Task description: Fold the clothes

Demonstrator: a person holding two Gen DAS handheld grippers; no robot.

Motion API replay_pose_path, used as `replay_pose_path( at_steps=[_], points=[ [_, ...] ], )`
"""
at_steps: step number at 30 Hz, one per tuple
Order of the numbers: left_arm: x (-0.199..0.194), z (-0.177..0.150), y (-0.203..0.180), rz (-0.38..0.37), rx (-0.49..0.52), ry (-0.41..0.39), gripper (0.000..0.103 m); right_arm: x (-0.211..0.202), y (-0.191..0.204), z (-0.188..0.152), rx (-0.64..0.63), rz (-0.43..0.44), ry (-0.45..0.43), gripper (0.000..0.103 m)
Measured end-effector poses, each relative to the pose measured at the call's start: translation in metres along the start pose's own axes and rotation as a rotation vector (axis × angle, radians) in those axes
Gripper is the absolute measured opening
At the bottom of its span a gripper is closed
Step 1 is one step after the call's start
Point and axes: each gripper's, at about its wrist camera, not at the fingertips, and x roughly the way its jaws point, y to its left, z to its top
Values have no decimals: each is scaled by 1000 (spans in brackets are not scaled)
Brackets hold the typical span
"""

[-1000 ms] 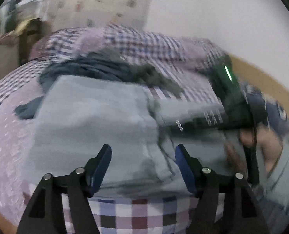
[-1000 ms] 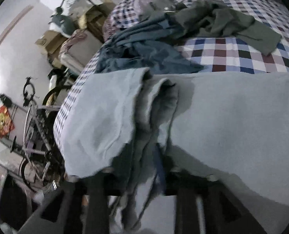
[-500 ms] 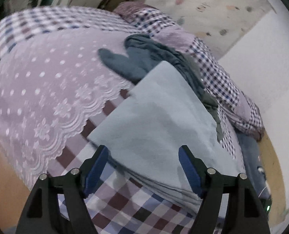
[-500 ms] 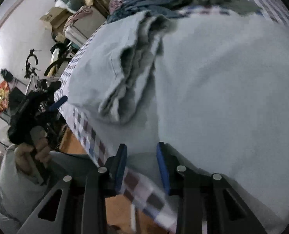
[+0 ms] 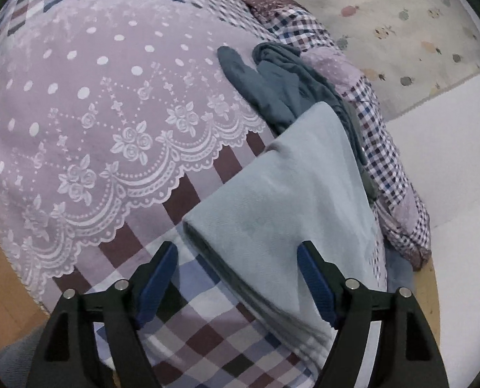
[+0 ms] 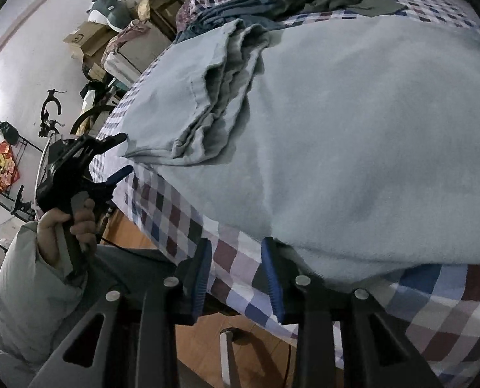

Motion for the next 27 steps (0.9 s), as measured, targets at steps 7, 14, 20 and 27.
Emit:
replay_pose_path(
  at_steps=[7,14,20,27],
  points=[
    [-22,-5,-3,-29,5,-65,54,-12,9,-7,-13,23,-54,35],
    [-31,1,-2,-148,-14,-39,22,-27,39,-3,-137,-44,-184,38],
    [-53,6,-32,-318,109,-12,18,-18,102,3,-404,-270,-298,50],
    [-57,17,-32,-416,136,67,18,45,199,10,-729,-389,-383,63]
  ],
)
